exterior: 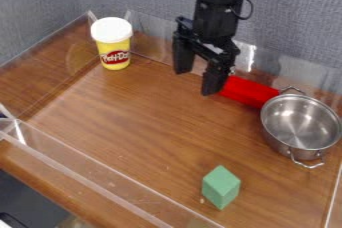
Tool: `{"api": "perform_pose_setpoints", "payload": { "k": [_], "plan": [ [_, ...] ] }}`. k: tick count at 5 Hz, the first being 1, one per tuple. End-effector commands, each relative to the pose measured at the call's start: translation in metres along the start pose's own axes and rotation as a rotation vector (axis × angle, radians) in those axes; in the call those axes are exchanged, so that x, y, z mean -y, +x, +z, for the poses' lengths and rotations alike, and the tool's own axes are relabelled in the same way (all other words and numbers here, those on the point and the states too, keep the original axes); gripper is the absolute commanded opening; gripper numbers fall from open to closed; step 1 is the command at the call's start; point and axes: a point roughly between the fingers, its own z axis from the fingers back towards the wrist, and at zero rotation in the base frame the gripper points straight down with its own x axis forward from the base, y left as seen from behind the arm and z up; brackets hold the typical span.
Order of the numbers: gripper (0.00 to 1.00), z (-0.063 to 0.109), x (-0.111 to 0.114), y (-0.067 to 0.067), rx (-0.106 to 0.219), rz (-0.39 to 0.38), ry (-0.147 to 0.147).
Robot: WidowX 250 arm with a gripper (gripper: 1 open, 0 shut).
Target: Put red object to the left side of the table
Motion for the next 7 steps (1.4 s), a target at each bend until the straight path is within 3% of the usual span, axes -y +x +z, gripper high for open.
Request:
{"api": "perform_pose_setpoints", "payload": {
  "k": [1, 3, 5, 7],
  "plan": [
    [1.00, 0.015, -0.002, 0.025, 0.061, -0.152, 0.057],
    [1.00, 0.006, 0.002, 0.057, 0.063, -0.334, 0.110],
    [1.00, -0.013, 0.003, 0.071, 0.047, -0.366, 0.127],
    [1.00, -0.018, 0.006, 0.070, 0.051, -0.365, 0.140]
  ]
}}
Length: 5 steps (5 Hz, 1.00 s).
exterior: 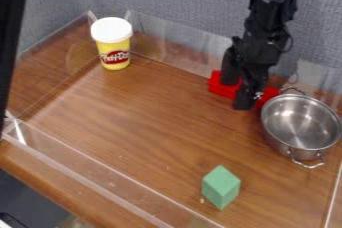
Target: Put red object to the left side of the table
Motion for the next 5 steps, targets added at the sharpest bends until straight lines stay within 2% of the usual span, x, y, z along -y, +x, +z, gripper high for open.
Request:
{"api": "perform_pose_setpoints", "payload": {
  "k": [1, 5],
  "plan": [
    [1.00, 0.0187, -0.0006, 0.0015, 0.043, -0.001, 0.045],
    [1.00, 0.0219, 0.0039, -0.0047, 0.037, 0.020, 0.084]
  ]
}}
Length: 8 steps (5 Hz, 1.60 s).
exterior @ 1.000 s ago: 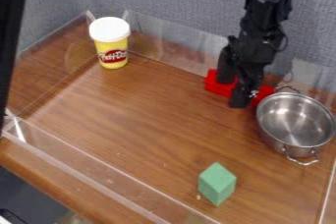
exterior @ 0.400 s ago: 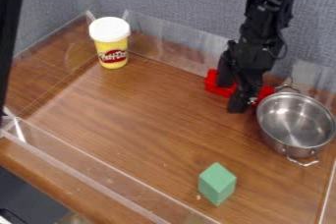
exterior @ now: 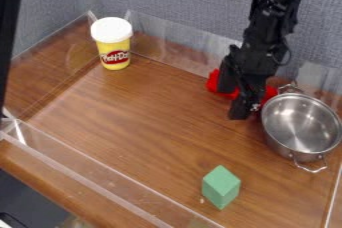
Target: Put red object to the left side of the table
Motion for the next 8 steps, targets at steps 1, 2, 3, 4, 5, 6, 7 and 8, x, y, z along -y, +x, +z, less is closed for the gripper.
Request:
{"api": "perform_pose_setpoints", "payload": {
  "k": [1, 2, 3, 4, 5, 6, 7, 8],
  "plan": [
    [1.00, 0.031, -0.003, 0.002, 0.071, 0.008, 0.065],
    [1.00, 0.034, -0.003, -0.001, 0.070, 0.022, 0.078],
    [1.00, 0.038, -0.004, -0.004, 0.071, 0.037, 0.091],
    [1.00, 0.040, -0.004, -0.006, 0.068, 0.050, 0.104],
    [0.00, 0.034, -0.007, -0.005, 0.066, 0.054, 0.097],
    [0.00, 0.030, -0.008, -0.007, 0.064, 0.058, 0.096],
    [0.00, 0.035, -0.008, -0.013, 0.068, 0.058, 0.106],
    [0.00, 0.043, -0.007, -0.021, 0.073, 0.063, 0.118]
  ]
}}
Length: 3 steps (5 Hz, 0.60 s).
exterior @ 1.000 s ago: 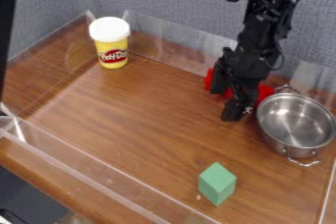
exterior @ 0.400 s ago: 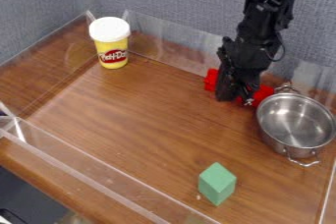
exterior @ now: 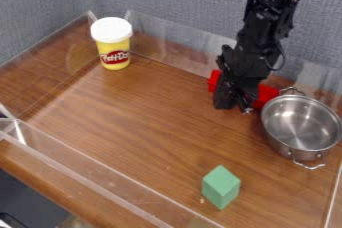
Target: Put red object to the left side of the table
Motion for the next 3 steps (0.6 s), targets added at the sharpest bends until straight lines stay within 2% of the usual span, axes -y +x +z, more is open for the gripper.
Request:
{"api": "perform_pose_setpoints", "payload": {
  "k": [1, 3],
  "plan": [
    [0.00, 0.032, -0.010, -0.009, 0.060, 0.027, 0.054],
    [0.00, 0.047, -0.013, -0.031, 0.064, 0.050, 0.078]
  ]
}}
